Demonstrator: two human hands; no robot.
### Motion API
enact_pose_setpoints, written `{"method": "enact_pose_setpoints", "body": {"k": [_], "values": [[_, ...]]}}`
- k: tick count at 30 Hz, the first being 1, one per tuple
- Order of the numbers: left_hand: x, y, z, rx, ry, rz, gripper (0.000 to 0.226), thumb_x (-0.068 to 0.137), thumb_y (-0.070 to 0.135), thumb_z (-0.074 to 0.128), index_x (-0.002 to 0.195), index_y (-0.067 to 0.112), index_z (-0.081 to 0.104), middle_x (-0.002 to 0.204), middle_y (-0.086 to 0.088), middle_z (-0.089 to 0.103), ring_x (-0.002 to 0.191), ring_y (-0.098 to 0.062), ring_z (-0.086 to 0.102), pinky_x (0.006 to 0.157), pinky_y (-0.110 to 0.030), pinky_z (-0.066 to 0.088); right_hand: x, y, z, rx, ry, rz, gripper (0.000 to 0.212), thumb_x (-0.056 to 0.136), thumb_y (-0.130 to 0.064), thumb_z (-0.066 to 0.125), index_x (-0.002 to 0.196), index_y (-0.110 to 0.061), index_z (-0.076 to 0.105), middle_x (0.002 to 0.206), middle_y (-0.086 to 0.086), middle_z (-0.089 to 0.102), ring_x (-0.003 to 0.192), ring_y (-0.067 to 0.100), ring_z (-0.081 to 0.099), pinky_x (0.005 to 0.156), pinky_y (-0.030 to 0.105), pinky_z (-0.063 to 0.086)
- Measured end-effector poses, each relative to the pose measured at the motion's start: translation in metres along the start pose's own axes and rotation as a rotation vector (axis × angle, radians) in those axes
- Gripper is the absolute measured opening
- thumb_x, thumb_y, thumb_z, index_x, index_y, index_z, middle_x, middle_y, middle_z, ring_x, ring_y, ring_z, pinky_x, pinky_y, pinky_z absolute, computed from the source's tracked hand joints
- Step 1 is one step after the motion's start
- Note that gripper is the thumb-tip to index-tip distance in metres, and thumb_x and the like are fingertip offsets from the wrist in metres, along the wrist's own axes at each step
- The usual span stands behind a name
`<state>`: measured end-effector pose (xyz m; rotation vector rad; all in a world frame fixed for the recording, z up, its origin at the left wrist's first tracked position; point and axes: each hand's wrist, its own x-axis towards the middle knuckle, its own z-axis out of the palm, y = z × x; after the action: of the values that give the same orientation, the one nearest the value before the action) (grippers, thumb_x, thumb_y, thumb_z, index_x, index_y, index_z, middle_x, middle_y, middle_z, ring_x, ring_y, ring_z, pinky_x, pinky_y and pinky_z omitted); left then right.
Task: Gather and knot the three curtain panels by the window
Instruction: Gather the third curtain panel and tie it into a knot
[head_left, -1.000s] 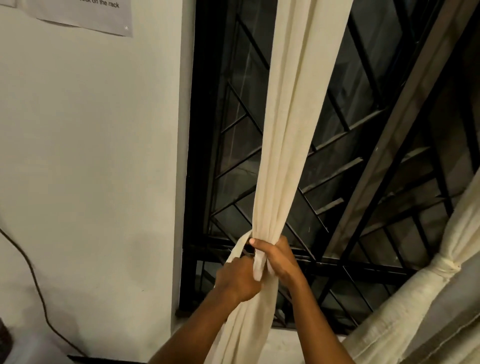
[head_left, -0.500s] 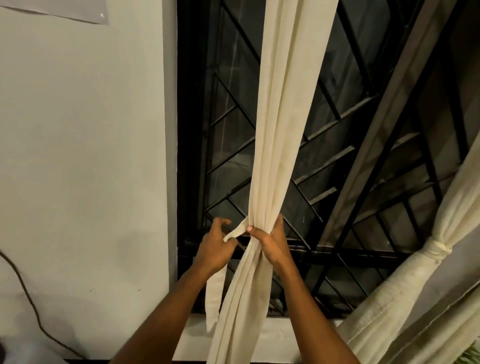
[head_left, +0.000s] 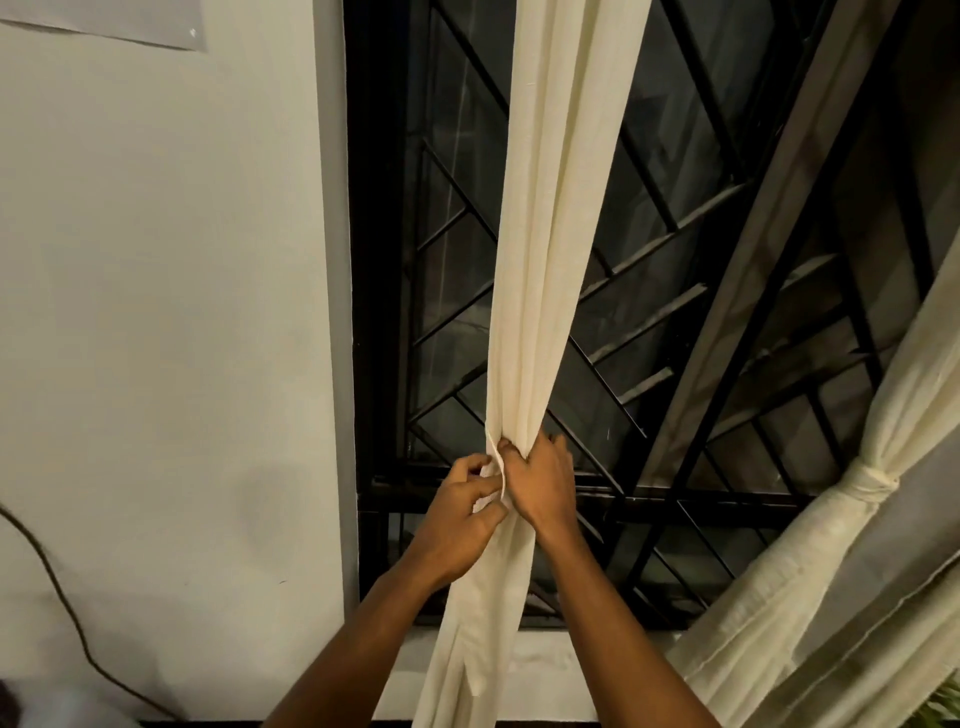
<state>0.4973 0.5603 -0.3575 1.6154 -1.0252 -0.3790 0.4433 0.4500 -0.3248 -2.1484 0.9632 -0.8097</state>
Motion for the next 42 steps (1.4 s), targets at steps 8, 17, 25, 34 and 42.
{"method": "enact_pose_setpoints", "body": {"k": [8,17,25,34,42], "values": [[0.007,-0.006,0.011,0.137,0.044,0.111,0.037,0.096,0.007,0.040,0.127,0.011,0.059,0.153,0.006,0.022,0.138,-0.010,0.030,0.114,-0.028,0.030,-0.006,-0.015,-0.019,0.224,-0.331,-0.006,0.055,0.081,-0.061,0.062,0.119,-0.022,0.060,0.104,-0.007,0.067,0.098,0.014,0.065,0.083,0.035,0.055],[0.002,-0.015,0.016,0.090,0.201,0.142,0.022,0.088,0.012,0.064,0.107,0.022,0.059,0.136,0.014,0.044,0.125,-0.006,0.047,0.096,-0.013,0.041,-0.009,0.008,-0.019,0.392,-0.233,-0.018,0.029,0.084,-0.002,0.061,0.110,-0.015,0.062,0.103,-0.004,0.069,0.096,0.013,0.066,0.083,0.028,0.055],[0.018,-0.009,0.003,-0.189,0.164,-0.042,0.080,0.074,0.021,0.081,0.134,0.024,0.027,0.120,0.024,0.047,0.109,0.006,0.052,0.085,-0.012,0.043,-0.007,0.016,-0.037,0.428,-0.355,-0.106,0.015,0.083,-0.001,0.070,0.094,-0.010,0.064,0.087,0.003,0.072,0.079,0.009,0.069,0.074,0.020,0.054],[0.020,-0.001,0.001,-0.173,-0.034,-0.227,0.033,0.089,0.022,0.064,0.122,0.020,0.059,0.116,0.003,0.065,0.107,-0.015,0.062,0.099,-0.038,0.047,0.022,0.013,-0.107,0.122,-0.542,-0.144,0.008,0.081,-0.013,0.075,0.088,-0.010,0.076,0.076,-0.001,0.074,0.066,0.005,0.065,0.064,0.015,0.049],[0.013,0.008,0.014,-0.287,-0.112,-0.256,0.025,0.091,0.012,0.060,0.113,0.024,0.056,0.100,0.014,0.064,0.093,0.001,0.059,0.080,-0.014,0.045,0.037,0.026,-0.095,-0.387,-0.364,-0.249,0.012,0.083,-0.027,0.072,0.094,-0.023,0.075,0.090,-0.007,0.069,0.094,0.014,0.064,0.090,0.042,0.048]]}}
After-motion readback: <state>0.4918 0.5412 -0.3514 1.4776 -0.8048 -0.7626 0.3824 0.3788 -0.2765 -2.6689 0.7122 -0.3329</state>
